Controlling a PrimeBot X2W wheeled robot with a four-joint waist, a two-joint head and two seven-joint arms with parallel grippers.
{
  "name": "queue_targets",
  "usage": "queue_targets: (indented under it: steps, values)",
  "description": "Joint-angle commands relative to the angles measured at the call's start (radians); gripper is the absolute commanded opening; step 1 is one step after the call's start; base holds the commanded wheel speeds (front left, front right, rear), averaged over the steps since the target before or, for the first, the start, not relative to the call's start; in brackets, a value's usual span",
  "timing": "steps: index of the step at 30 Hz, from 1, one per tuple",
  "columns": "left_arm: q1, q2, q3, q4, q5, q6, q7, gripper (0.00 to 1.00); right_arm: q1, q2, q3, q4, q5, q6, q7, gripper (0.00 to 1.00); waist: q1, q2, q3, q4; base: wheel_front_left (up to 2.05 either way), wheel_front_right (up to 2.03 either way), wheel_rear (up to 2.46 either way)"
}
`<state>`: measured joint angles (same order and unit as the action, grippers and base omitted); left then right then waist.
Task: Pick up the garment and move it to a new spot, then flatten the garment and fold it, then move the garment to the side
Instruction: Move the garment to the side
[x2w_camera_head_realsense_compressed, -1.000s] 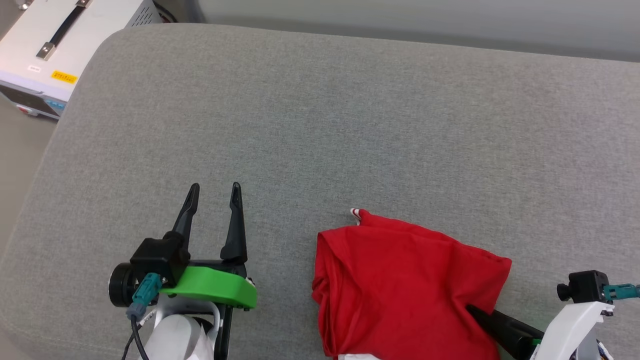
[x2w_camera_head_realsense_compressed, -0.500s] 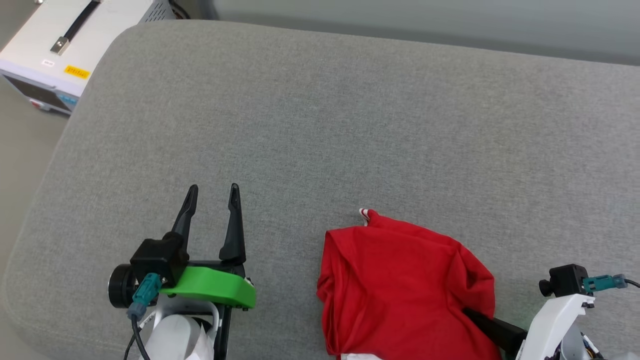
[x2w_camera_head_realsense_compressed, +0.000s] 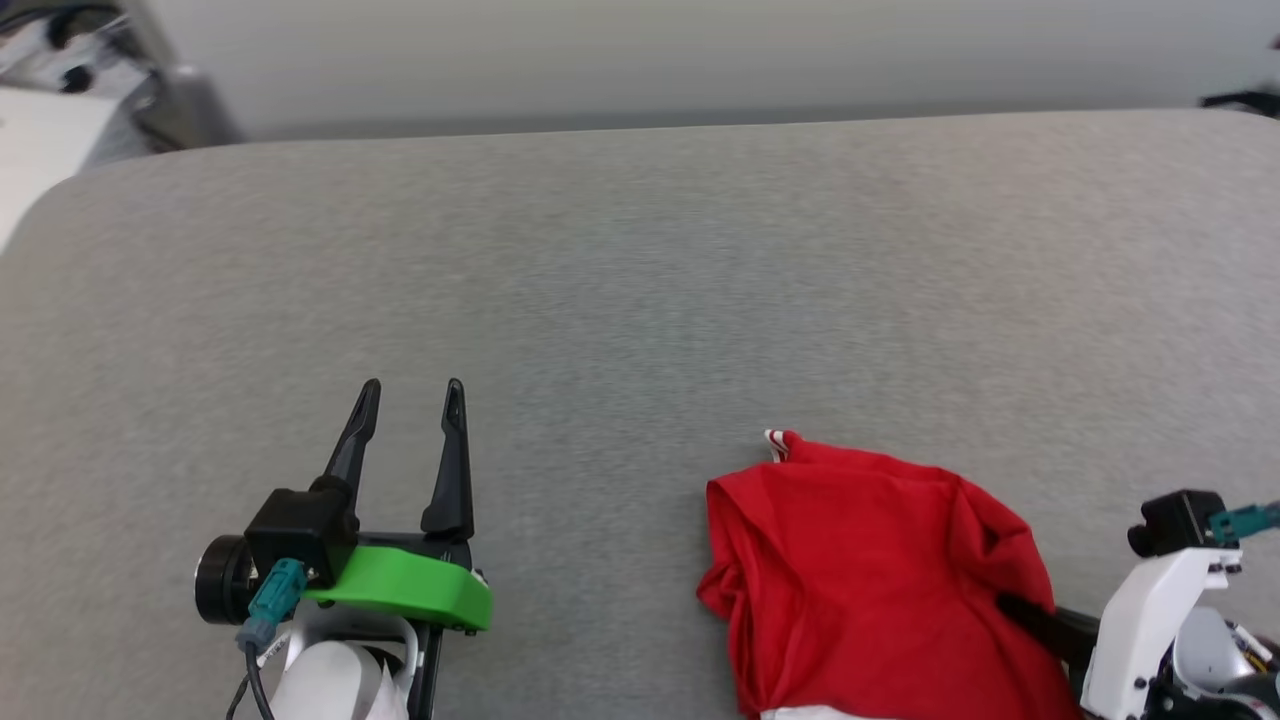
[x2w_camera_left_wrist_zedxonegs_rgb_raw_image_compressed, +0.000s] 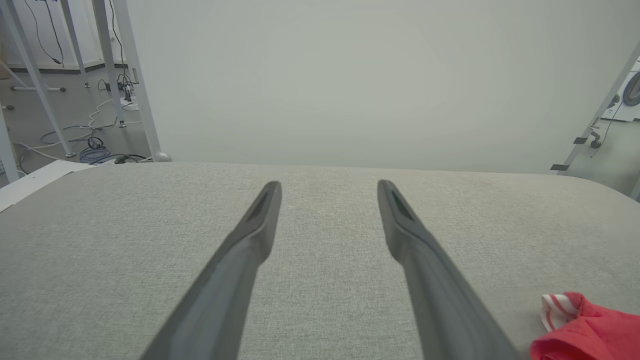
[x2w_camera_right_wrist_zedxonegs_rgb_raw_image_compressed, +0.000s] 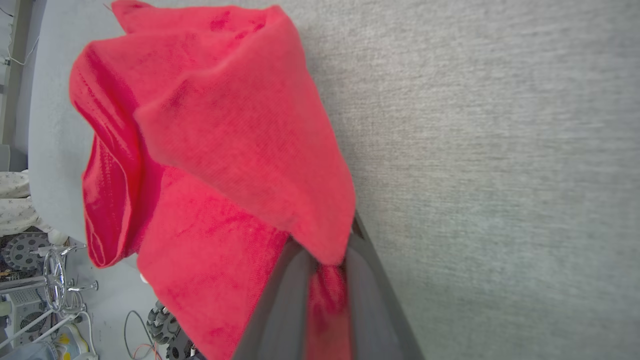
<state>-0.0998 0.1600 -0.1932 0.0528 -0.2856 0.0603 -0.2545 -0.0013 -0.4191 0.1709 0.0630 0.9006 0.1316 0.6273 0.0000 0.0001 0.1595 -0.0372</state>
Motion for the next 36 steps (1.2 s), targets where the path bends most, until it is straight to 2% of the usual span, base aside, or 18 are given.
queue_targets:
  steps: [1, 7, 12, 15, 22, 36]
  values:
    - [-0.004, 0.009, 0.000, -0.006, 0.006, 0.000, -0.001, 1.00, -0.033, -0.008, -0.007, 0.007, -0.009, -0.001, 0.011, 0.00, 0.0000, -0.0001, 0.000, -0.186, 0.00, 0.00, 0.00]
    - [-0.026, 0.028, -0.003, -0.053, 0.017, 0.005, 0.016, 1.00, -0.130, -0.017, -0.018, 0.037, -0.059, -0.001, 0.030, 0.00, 0.0000, -0.0001, 0.061, -0.381, 0.00, 0.00, 0.00]
    - [-0.070, 0.062, -0.005, -0.090, 0.037, 0.000, 0.056, 1.00, -0.232, -0.012, -0.024, 0.095, -0.092, -0.001, -0.008, 0.00, 0.0000, -0.0001, 0.128, -0.487, 0.00, 0.00, 0.00]
    - [-0.101, 0.077, -0.018, -0.113, 0.051, -0.005, 0.088, 1.00, -0.300, -0.018, -0.030, 0.160, -0.121, -0.001, -0.041, 0.00, 0.0000, -0.0001, 0.165, -0.519, 0.00, 0.00, 0.00]
    - [-0.190, 0.100, -0.057, -0.153, 0.080, -0.032, 0.150, 1.00, -0.480, -0.043, -0.046, 0.341, -0.154, -0.001, -0.147, 0.00, 0.0000, -0.0001, 0.260, -0.513, 0.00, 0.00, 0.00]
    - [-0.357, 0.136, -0.109, -0.267, 0.152, -0.057, 0.241, 1.00, -0.822, -0.164, -0.004, 0.629, -0.164, -0.001, -0.387, 0.00, 0.0000, -0.0001, 0.501, -0.410, 0.00, 0.00, 0.00]
